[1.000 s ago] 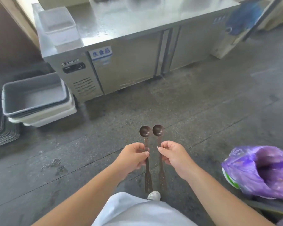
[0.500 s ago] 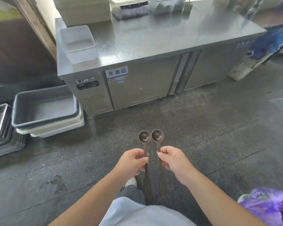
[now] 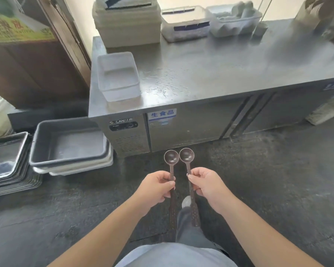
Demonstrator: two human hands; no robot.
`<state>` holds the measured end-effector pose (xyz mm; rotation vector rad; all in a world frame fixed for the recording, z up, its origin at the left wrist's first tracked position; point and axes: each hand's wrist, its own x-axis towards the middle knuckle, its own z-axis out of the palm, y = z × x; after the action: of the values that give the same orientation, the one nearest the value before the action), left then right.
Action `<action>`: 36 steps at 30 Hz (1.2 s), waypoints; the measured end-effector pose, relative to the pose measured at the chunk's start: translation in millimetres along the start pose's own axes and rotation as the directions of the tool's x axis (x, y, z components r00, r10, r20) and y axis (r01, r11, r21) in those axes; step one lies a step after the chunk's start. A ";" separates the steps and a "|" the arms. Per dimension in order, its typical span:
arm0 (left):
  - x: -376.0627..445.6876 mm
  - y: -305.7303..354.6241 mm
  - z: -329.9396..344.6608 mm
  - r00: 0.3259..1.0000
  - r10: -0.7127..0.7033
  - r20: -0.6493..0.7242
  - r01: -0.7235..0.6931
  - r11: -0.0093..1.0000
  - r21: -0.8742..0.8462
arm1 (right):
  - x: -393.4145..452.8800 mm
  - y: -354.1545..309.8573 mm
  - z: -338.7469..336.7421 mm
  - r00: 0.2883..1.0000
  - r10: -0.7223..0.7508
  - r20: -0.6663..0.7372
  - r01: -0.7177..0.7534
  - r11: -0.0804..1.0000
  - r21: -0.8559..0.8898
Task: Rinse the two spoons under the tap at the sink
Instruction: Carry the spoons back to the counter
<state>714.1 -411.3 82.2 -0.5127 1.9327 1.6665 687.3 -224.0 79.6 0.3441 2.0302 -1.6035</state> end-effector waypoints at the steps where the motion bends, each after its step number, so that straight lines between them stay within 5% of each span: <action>1: 13.7 6.6 -6.6 1.000 -0.006 -0.023 0.006 1.000 -0.017 | 17.7 -9.1 0.7 1.000 0.000 0.019 0.000 1.000 -0.007; 19: 212.5 160.6 -206.9 0.906 -0.055 -0.420 -0.053 0.969 -0.240 | 299.8 -243.4 82.9 0.957 -0.011 0.291 0.063 0.983 -0.170; 27: 301.5 211.2 -327.4 0.930 0.018 -0.367 -0.084 0.983 -0.163 | 402.0 -318.3 168.7 0.988 -0.028 0.150 0.033 0.999 -0.034; 36: 396.1 235.6 -365.9 0.942 -0.092 -0.323 0.018 0.974 -0.225 | 491.5 -350.6 213.2 0.995 0.095 0.017 -0.095 0.995 -0.002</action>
<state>207.6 -709.9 58.2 -0.9807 1.9464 1.8629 155.3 -580.1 66.2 0.4187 1.9717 -1.5429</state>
